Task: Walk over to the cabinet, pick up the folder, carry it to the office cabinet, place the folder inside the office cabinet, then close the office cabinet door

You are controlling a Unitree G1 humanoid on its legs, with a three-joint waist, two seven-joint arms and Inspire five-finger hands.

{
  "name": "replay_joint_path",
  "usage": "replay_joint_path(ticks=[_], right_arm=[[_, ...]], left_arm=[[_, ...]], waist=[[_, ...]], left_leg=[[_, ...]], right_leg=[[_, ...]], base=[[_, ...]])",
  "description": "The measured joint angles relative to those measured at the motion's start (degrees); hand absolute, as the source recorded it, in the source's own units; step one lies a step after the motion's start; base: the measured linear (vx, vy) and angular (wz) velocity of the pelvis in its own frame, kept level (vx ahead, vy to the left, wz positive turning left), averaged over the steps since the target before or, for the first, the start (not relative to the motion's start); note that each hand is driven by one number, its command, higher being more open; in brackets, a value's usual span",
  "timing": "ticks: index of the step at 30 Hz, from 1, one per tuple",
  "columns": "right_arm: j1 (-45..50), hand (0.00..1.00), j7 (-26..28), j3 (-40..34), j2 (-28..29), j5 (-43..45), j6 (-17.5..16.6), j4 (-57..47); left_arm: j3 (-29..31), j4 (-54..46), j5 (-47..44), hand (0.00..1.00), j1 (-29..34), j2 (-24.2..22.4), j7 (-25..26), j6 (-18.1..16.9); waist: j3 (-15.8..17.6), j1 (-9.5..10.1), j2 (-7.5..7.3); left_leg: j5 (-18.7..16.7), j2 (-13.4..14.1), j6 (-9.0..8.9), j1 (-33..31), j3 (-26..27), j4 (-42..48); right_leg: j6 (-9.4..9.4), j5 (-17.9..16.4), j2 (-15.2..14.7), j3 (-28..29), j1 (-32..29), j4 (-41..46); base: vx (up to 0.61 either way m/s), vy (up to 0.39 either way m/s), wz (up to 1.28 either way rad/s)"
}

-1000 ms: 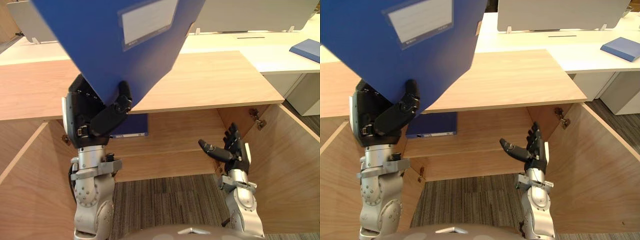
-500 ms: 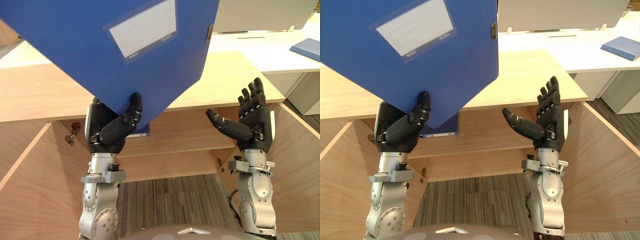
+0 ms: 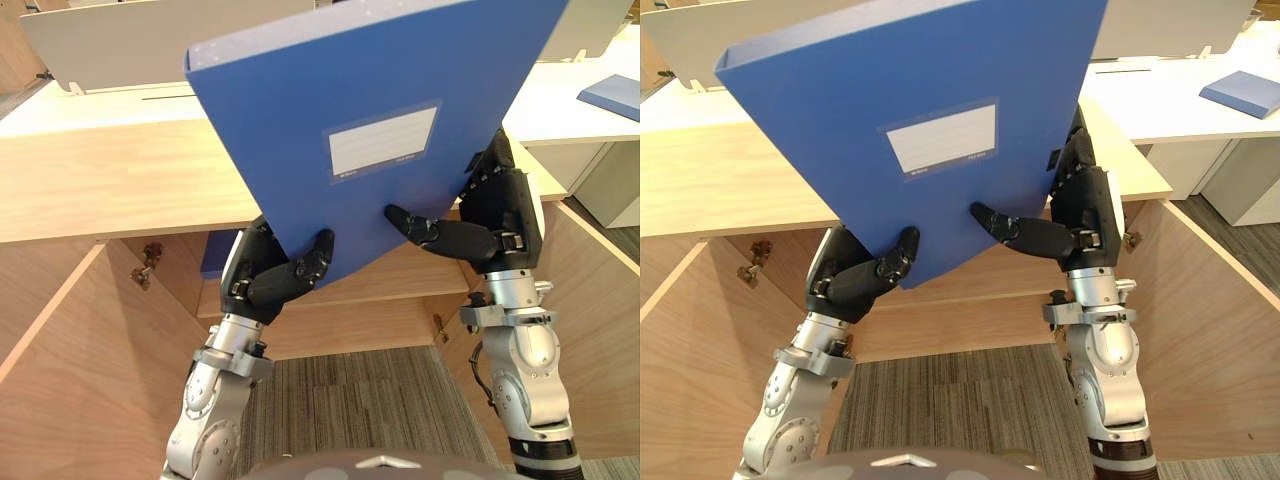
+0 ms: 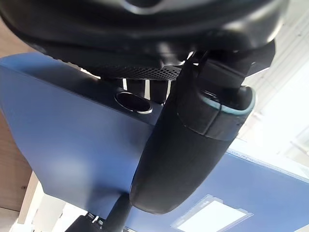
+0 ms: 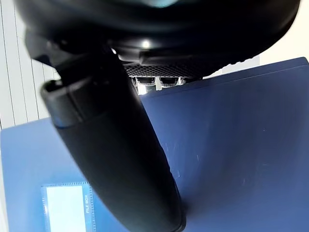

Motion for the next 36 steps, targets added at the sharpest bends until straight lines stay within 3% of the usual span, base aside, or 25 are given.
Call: replay_joint_path(ticks=[7, 8, 14, 19, 20, 36], right_arm=[[-1.2, 1.00, 3.1, 1.3, -6.5, 2.5, 0.1, 4.4], [-1.4, 0.00, 4.3, 1.6, -7.9, 3.5, 0.3, 5.6], [-1.9, 0.00, 9.5, 3.6, -14.0, 9.1, 2.4, 11.6], [-1.9, 0.00, 11.8, 3.6, -15.8, 9.0, 2.9, 13.0], [-1.9, 0.00, 12.3, 3.7, -15.8, 9.0, 3.0, 13.2], [-2.9, 0.00, 13.5, 5.4, -8.5, 6.5, 4.7, 15.0]], left_arm=[[1.4, 1.5, -0.6, 0.00, -0.6, 4.6, -1.7, 0.0], [1.6, 2.3, -1.0, 0.00, -0.8, 5.5, -2.4, 0.0], [3.7, 6.1, -2.3, 0.00, -1.1, 10.7, -5.0, 0.2], [6.1, 8.1, -2.0, 0.00, -2.1, 10.5, -5.1, 0.1], [6.7, 9.0, -2.0, 1.00, -2.9, 10.5, -5.0, 0.1], [11.1, 13.1, 7.0, 1.00, -6.1, 3.4, -2.3, 0.1]], waist=[[0.0, 0.14, 0.00], [0.0, 0.15, 0.00], [0.0, 0.20, 0.02], [0.0, 0.21, 0.06], [0.0, 0.27, 0.05], [0.0, 0.29, 0.04]], left_leg=[[0.1, -0.2, 0.28, -0.3, -0.1, 0.1], [0.1, -0.3, 0.33, -0.3, -0.1, 0.1], [0.2, -0.4, 0.48, -0.6, -0.1, 0.2], [0.2, -0.4, 0.48, -0.6, -0.1, 0.2], [0.2, -0.4, 0.48, -0.6, -0.1, 0.2], [0.5, -0.5, 0.84, -0.7, -0.1, 0.2]], right_leg=[[-0.21, 1.4, -0.1, 0.0, 0.1, -0.9], [-0.12, 1.5, -0.2, 0.0, 0.1, -1.0], [-0.08, 1.5, -0.4, 0.0, 0.1, -1.4], [-0.05, 1.5, -0.4, 0.0, 0.1, -1.5], [-0.05, 1.5, -0.4, 0.0, 0.1, -1.5], [0.00, 2.4, -0.5, 0.0, 0.1, -1.6]], base=[[0.00, 0.000, 0.00], [0.00, 0.000, 0.00], [0.00, 0.000, 0.00], [0.00, 0.000, 0.00], [0.00, 0.000, 0.00], [0.00, 0.000, 0.00]])
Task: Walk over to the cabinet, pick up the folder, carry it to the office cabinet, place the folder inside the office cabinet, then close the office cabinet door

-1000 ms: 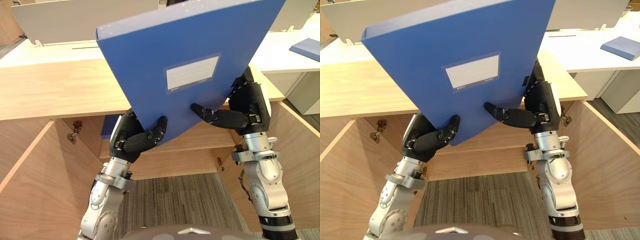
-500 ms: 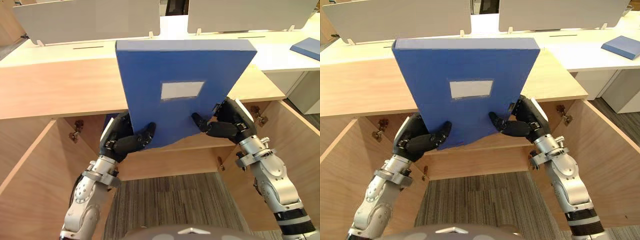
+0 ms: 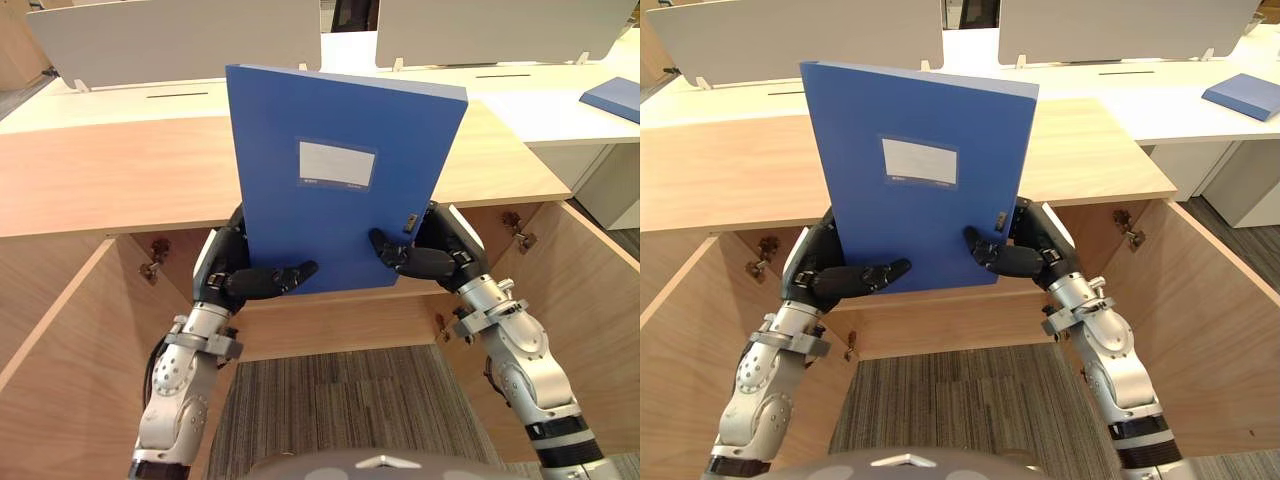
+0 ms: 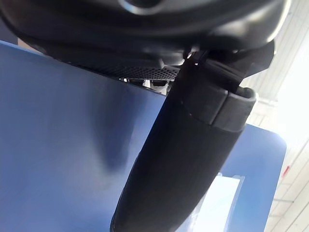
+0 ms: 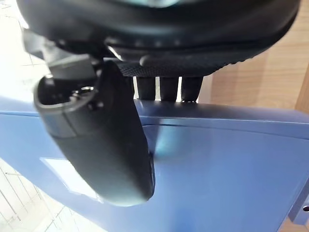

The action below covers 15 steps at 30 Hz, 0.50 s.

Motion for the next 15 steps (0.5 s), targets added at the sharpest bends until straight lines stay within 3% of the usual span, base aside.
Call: replay_joint_path(ticks=[7, 15], right_arm=[[0.0, 0.00, -1.1, -0.5, 5.3, 0.0, 0.0, -0.2], [0.0, 0.00, -4.4, -7.6, 12.0, 0.0, -0.3, -3.2]], left_arm=[[3.5, 0.0, 2.2, 1.00, -1.7, -5.1, 2.7, -0.8], [14.5, -0.2, 2.6, 1.00, -0.8, -12.4, 9.8, -4.3]], waist=[[0.0, 0.01, 0.00], [0.0, 0.05, 0.03]], left_leg=[[0.6, 0.0, 0.02, -0.6, -0.7, -0.3], [0.7, 0.0, -0.06, -0.9, -1.2, -0.5]], right_leg=[[0.00, 0.0, 0.0, -0.3, -0.1, -0.4], [0.00, 0.0, 0.0, -0.9, -0.1, -0.6]], base=[[0.00, 0.000, 0.05], [0.00, -0.002, 0.03]])
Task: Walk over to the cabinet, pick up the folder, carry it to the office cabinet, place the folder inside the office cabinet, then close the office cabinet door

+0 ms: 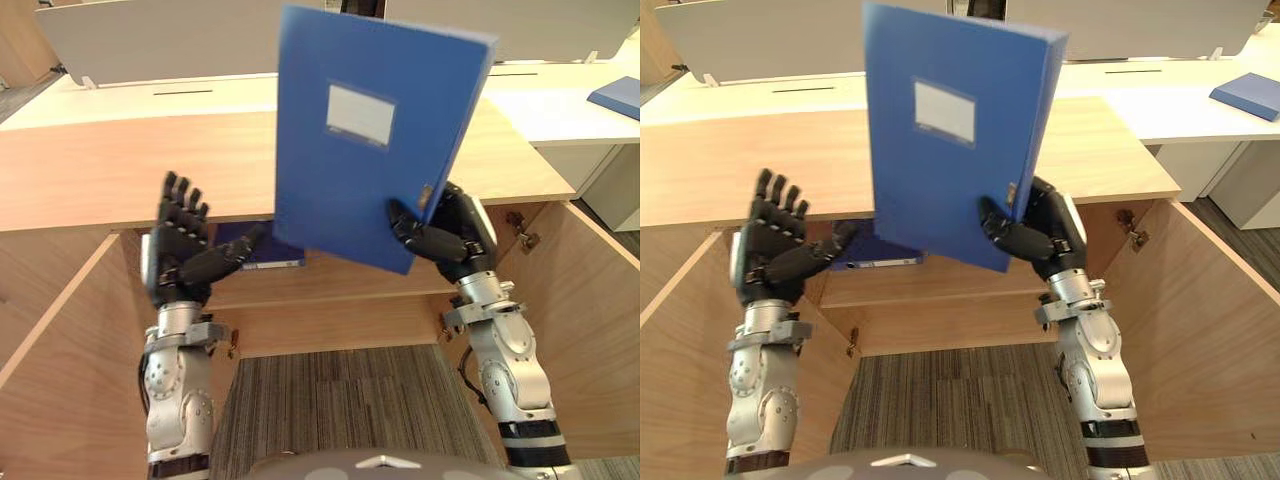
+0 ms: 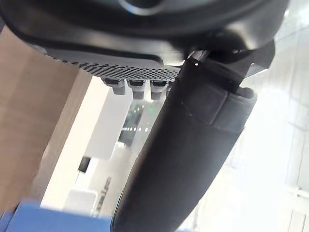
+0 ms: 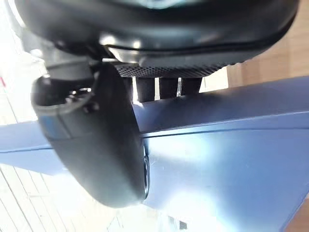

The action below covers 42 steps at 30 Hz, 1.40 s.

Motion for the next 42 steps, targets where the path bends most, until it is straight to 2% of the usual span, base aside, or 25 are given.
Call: replay_joint_path(ticks=[2, 8, 13, 22, 27, 33, 39, 42], right_arm=[[0.0, 0.00, -0.2, -1.2, 0.9, 0.0, 0.0, -1.1], [0.4, 0.00, -0.1, -1.1, 2.4, 0.0, 0.0, -2.0], [2.3, 0.00, -0.2, -0.5, 4.1, 0.0, 0.0, -2.0], [5.3, 0.00, 0.3, 8.6, 3.5, 0.2, 0.1, -2.0], [5.3, 0.00, 1.7, 15.1, 3.2, 0.3, 0.1, -0.1], [5.1, 0.00, 2.3, 23.9, -0.4, 0.0, 1.1, 5.5], [0.3, 0.00, 2.1, 28.5, -4.2, -5.7, 2.0, 9.1], [-1.8, 0.00, 1.7, 28.9, -5.8, -7.7, 2.0, 9.4]], left_arm=[[2.6, 0.0, 0.2, 1.00, 1.0, -1.4, 1.5, -0.3], [4.6, 0.5, 1.7, 1.00, 3.9, -3.8, 2.9, -0.3], [4.9, 8.6, 4.3, 1.00, 4.5, -4.1, 3.2, -0.2], [1.5, 24.6, 11.2, 1.00, 5.9, -4.2, 3.0, 2.0], [-1.9, 34.4, 14.8, 1.00, 5.7, -2.4, 2.7, 3.5], [-5.2, 44.0, 19.4, 1.00, 4.7, 0.8, 2.0, 4.5], [-7.0, 52.4, 22.5, 1.00, 1.7, 4.3, 1.8, 4.5], [-7.0, 55.5, 23.3, 1.00, 0.1, 5.0, 1.9, 4.5]], waist=[[0.0, 0.01, 0.00], [0.0, 0.22, 0.04], [0.0, 0.40, 0.18], [0.1, 0.36, 0.74], [0.0, 0.35, 0.70], [-0.2, 0.93, 0.30], [-0.3, 1.49, -0.36], [1.5, 1.60, -0.36]], left_leg=[[0.0, 0.0, 0.00, -0.1, -0.3, -0.1], [0.3, 0.0, -0.04, -0.2, -1.5, -0.6], [0.5, -0.1, -0.05, -0.2, -2.2, -0.9], [0.5, 0.0, -0.13, -0.2, -2.5, -1.0], [0.6, 0.1, -0.28, -0.2, -2.5, -1.1], [0.7, 0.1, -0.55, -0.7, -2.2, -0.9], [1.2, 0.9, -1.22, -3.7, -1.8, -0.3], [0.1, 1.7, -1.05, -6.7, -2.2, 3.6]], right_leg=[[0.00, 0.0, 0.0, -0.3, 0.0, 0.0], [0.00, 0.0, 0.0, -1.3, 0.2, 0.0], [0.00, 0.0, 0.0, -1.6, 0.4, -0.1], [0.00, 0.0, 0.1, -1.9, 0.9, -0.8], [0.00, 0.0, 0.1, -1.8, 0.7, -1.0], [0.01, 0.0, 0.2, -1.4, 0.8, -2.5], [-0.03, 0.0, 0.8, -0.6, -2.2, -2.3], [-0.08, 0.0, 1.3, -0.6, -4.3, -0.4]], base=[[0.01, -0.007, 0.07], [0.01, -0.013, 0.11], [0.01, -0.009, 0.06], [0.00, -0.004, 0.01], [0.00, 0.000, 0.00], [0.00, -0.008, -0.02], [-0.02, -0.024, -0.04], [-0.02, -0.003, 0.00]])
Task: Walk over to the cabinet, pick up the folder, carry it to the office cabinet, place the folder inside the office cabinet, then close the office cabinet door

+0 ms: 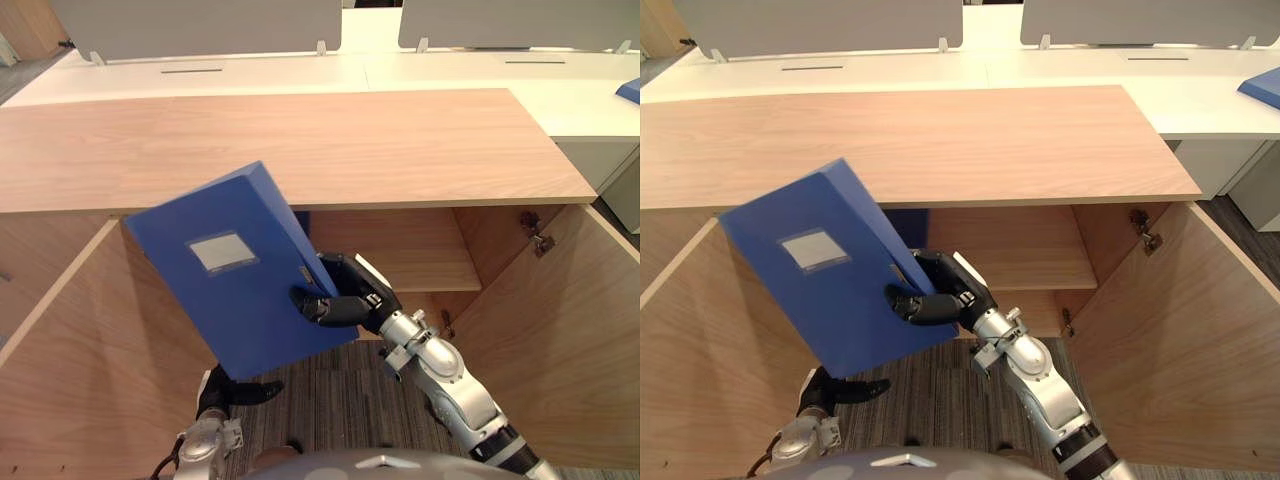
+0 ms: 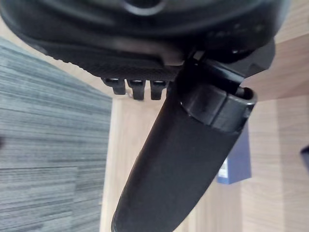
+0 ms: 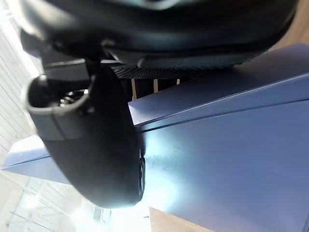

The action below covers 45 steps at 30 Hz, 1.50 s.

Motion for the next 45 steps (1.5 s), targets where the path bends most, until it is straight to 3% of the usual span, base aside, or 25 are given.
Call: replay_joint_path(ticks=[5, 8, 14, 16, 24, 26, 29, 32, 35, 45], right_arm=[[-9.8, 0.00, -2.7, 0.6, -2.3, -6.3, -0.1, 0.6], [-12.2, 0.00, -4.1, 0.8, -4.0, -8.3, -0.1, 1.3], [-12.7, 0.00, -8.4, -1.8, -4.9, -9.2, -0.1, -1.5], [-13.0, 0.00, -9.6, -3.5, -4.8, -10.3, -0.1, -4.7], [-18.4, 0.00, -14.5, -12.8, 0.5, -5.1, -3.1, -10.3], [-19.4, 0.00, -15.8, -17.0, 3.2, -0.4, -3.6, -10.3], [-19.3, 0.00, -18.1, -24.8, 5.3, 5.9, -3.8, -10.2], [-20.7, 0.00, -20.6, -31.5, 5.0, 12.3, -4.8, -8.9], [-23.7, 0.00, -21.6, -34.5, 4.7, 17.9, -6.9, -7.7], [-36.6, 0.00, -22.2, -37.1, 3.8, 32.5, -10.9, -2.1]], left_arm=[[0.0, 4.3, 0.9, 1.00, -6.8, 1.8, 1.1, 0.0], [0.0, 5.8, 0.9, 1.00, -9.7, 1.9, 1.3, -0.1], [0.9, 2.4, 0.3, 1.00, -13.2, 1.3, 2.6, -1.0], [2.2, 1.0, 0.2, 1.00, -14.4, 0.1, 3.2, -1.1], [3.1, -4.7, 0.2, 1.00, -21.8, -2.9, 3.8, -0.6], [2.9, -15.3, -0.5, 1.00, -20.1, -3.2, 4.4, 0.9], [2.0, -37.0, -2.7, 1.00, -10.6, -4.2, 3.3, 0.3], [3.7, -48.0, -4.9, 1.00, -3.7, -4.3, 2.6, -2.3], [5.5, -49.4, -6.6, 1.00, -2.0, -4.3, 2.3, -2.9], [2.3, -51.7, -8.3, 1.00, -2.0, -6.3, -0.2, -2.8]], waist=[[9.7, 0.08, 1.05], [13.1, 0.13, 1.59], [17.5, 0.68, 2.63], [17.6, 1.07, 2.73], [20.6, 1.47, 1.48], [21.8, 1.62, 0.98], [22.5, 3.48, 1.36], [22.8, 5.46, 2.35], [22.8, 6.22, 3.05], [22.7, 6.28, 3.09]], left_leg=[[-3.4, 2.9, 0.15, -14.7, -0.2, 14.1], [-4.8, 3.3, -0.12, -22.3, -0.5, 19.7], [-6.9, 4.9, -0.29, -36.0, -1.4, 30.5], [-7.9, 6.1, -0.38, -40.7, -1.8, 34.4], [-10.6, 8.8, -0.52, -57.4, -5.1, 47.5], [-10.7, 8.7, -0.70, -62.0, -5.9, 50.0], [-11.1, 8.5, -1.14, -66.5, -7.4, 52.5], [-11.1, 7.9, -1.23, -67.9, -8.0, 53.1], [-11.0, 7.7, -1.47, -68.8, -8.5, 53.1], [-10.5, 7.0, -2.35, -70.8, -10.0, 53.1]], right_leg=[[-0.42, -1.5, 1.7, 1.0, -13.7, 11.0], [-0.11, -3.6, 1.6, 1.1, -22.2, 18.5], [-0.14, -7.9, 1.7, 1.2, -37.5, 32.7], [-0.70, -9.0, 2.2, 1.1, -42.3, 36.4], [-1.41, -12.5, 3.7, -0.6, -58.4, 50.1], [-1.66, -13.4, 3.5, -0.8, -63.0, 53.5], [-2.13, -14.5, 3.2, -1.8, -67.0, 56.4], [-2.35, -15.4, 2.6, -2.2, -68.4, 57.8], [-2.49, -15.8, 2.4, -2.7, -69.1, 58.1], [-3.22, -16.4, 1.9, -4.0, -70.8, 59.3]], base=[[-0.18, 0.007, -0.09], [-0.25, 0.018, -0.01], [-0.18, -0.032, 0.02], [-0.14, -0.034, -0.06], [-0.09, -0.037, 0.01], [-0.05, -0.011, 0.13], [-0.02, 0.006, 0.16], [0.01, 0.018, 0.17], [0.01, 0.042, 0.09], [0.00, 0.070, 0.08]])
